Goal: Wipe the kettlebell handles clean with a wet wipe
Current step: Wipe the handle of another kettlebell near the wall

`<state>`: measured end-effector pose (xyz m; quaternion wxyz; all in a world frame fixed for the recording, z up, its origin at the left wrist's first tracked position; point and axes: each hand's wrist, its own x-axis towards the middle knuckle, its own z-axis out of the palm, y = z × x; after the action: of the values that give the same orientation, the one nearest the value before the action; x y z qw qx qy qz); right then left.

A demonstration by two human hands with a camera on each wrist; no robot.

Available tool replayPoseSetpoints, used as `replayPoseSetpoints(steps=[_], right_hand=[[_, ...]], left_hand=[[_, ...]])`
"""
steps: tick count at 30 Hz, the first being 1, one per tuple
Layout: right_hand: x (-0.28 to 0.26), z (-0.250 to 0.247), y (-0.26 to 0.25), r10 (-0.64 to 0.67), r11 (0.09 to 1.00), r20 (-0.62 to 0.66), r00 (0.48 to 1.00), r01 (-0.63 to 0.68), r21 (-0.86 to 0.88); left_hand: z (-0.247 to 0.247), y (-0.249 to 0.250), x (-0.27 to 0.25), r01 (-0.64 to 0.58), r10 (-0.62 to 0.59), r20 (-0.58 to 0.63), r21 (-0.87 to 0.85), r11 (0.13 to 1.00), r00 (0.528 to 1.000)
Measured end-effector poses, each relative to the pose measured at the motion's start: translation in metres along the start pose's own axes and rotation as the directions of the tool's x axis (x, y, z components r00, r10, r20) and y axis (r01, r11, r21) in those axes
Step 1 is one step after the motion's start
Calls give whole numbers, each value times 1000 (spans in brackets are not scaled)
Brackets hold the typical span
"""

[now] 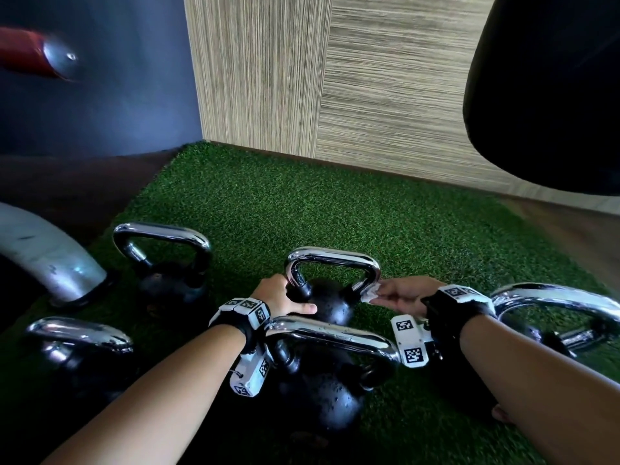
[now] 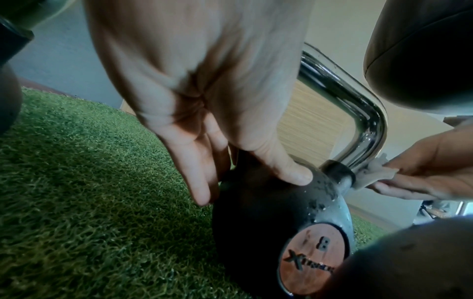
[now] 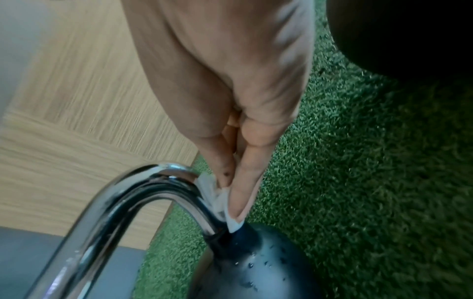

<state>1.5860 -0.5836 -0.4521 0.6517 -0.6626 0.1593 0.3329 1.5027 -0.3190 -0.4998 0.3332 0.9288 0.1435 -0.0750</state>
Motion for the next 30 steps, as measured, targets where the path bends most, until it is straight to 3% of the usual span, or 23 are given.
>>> replayPoseSetpoints(steps=[3,7,10,14,17,22,25,27,30], right_hand=[[-4,-3,-1,2,995,29,1000,1,-101],[-3,-19,-11,-128,882,-61,990,86,-464],[-21,-25,-38,-139,785,-51,989,78,-615],[-74,2,-73,-186,783,140,973,233,-577],[-103,31,-85,-320,803,277,906,415,-429],[-120,67,-92,-572,704,315,758,650,-286],[-125,81,-89,-703,535,308,641,762,-364],[-121,87,-86,-792,417,231,565,777,-472],[-104,90,-84,-860,359,124,495,759,-543]], left_hand=[[-8,0,-2,-10,3,94,71,997,996],[-37,0,-8,-58,47,173,63,996,984],[-72,3,-20,-51,53,32,-68,996,998],[-120,32,-43,-261,238,-135,-191,946,962],[-139,68,-54,-327,309,-111,-413,850,944],[-140,109,-67,-152,278,87,-665,731,957],[-136,110,-68,-82,266,108,-785,614,958],[-133,105,-66,-52,294,138,-829,556,946],[-130,96,-60,-67,361,138,-862,503,922]])
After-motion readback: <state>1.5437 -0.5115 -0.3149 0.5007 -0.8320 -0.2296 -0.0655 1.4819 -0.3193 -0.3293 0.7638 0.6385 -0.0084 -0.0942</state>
